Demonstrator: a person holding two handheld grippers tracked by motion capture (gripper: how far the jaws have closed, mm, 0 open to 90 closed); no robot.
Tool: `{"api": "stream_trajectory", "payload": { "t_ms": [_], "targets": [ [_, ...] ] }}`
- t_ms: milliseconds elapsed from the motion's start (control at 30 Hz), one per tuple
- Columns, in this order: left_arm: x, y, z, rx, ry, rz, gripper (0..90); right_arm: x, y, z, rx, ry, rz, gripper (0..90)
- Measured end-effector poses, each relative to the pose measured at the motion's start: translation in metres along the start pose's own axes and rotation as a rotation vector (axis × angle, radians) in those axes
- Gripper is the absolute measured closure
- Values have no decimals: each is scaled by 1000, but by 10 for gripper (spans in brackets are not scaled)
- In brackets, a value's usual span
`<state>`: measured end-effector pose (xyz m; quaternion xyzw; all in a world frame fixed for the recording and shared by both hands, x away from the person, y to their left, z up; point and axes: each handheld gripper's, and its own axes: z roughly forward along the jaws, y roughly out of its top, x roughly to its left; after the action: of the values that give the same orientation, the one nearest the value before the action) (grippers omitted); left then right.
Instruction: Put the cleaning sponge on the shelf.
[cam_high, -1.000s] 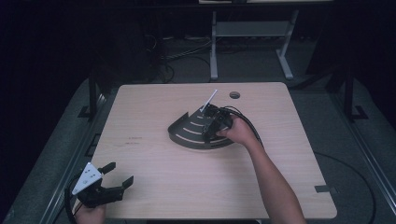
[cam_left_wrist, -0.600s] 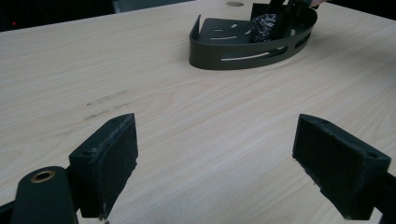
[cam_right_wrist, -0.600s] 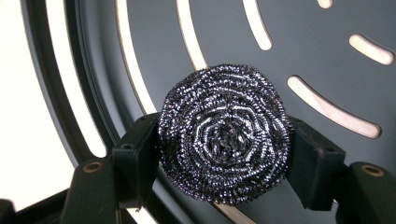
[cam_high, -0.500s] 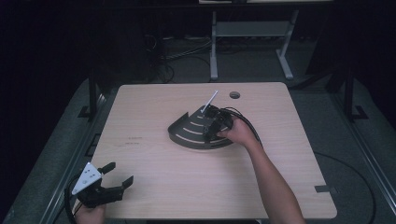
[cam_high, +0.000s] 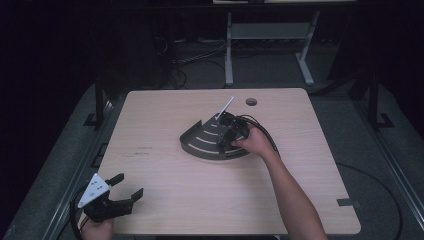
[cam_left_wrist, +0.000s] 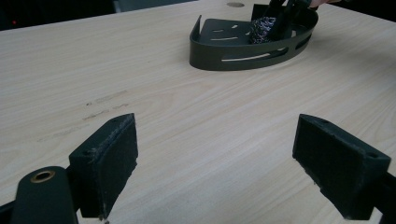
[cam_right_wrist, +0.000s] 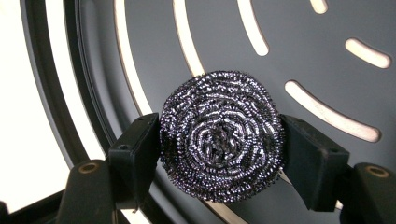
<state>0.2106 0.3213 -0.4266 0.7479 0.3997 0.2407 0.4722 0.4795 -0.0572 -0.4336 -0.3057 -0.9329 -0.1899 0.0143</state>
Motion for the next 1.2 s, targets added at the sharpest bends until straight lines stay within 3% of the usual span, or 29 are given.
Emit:
{"api": "stream_trajectory", "payload": {
  "t_ms": [167,533,1200],
  "targets": [
    [0,0,0,4,4,0,134,-1,0,-1,-4,-4,4,302],
    [1,0,-1,3,5,2,134,-1,-1,-9,-26,-18,9,202],
    [1,-1,-2,6,4,7,134,6,-7,-32,-58,-17,0,183]
  ]
}}
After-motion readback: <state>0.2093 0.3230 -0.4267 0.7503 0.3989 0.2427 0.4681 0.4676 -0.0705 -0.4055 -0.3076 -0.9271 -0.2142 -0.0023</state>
